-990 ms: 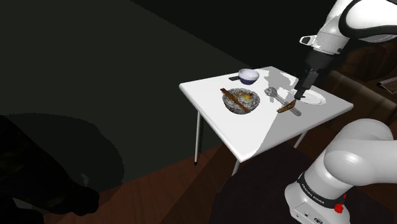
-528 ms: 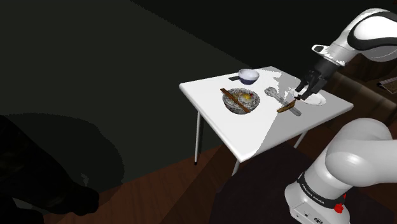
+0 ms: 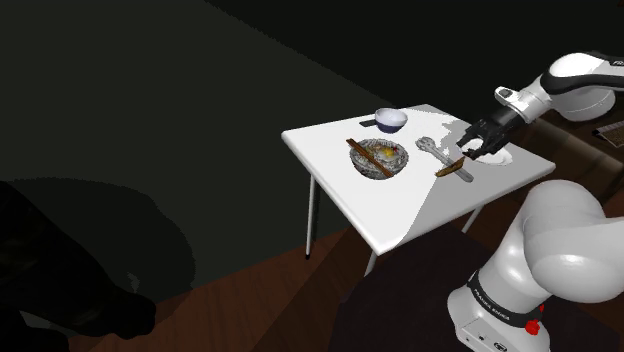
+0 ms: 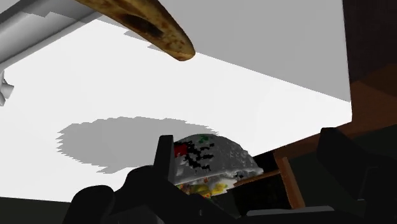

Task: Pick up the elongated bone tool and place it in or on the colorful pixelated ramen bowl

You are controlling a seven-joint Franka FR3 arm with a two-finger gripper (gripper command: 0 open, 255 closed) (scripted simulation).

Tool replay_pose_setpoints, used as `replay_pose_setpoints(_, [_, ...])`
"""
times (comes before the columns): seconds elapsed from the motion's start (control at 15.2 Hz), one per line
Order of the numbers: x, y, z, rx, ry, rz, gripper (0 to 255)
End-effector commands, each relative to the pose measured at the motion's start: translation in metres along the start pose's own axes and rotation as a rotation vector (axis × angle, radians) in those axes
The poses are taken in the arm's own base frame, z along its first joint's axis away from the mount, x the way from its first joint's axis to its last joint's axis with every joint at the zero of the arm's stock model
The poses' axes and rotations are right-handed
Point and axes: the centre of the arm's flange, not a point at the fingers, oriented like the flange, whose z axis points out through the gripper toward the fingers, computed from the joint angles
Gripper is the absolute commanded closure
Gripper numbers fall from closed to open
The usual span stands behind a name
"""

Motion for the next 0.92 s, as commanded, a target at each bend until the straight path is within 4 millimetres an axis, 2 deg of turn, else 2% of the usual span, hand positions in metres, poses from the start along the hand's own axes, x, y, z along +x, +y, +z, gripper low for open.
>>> replay_pose_setpoints(0.0, [-0.019, 0.022, 0.008, 0.016, 0.050, -0.043, 0])
replay_pose_setpoints(0.46, [-0.017, 0.021, 0.045, 0.016, 0.050, -0.043, 0])
replay_pose_setpoints(0.86, [-0.017, 0.021, 0.048, 0.016, 0.050, -0.043, 0])
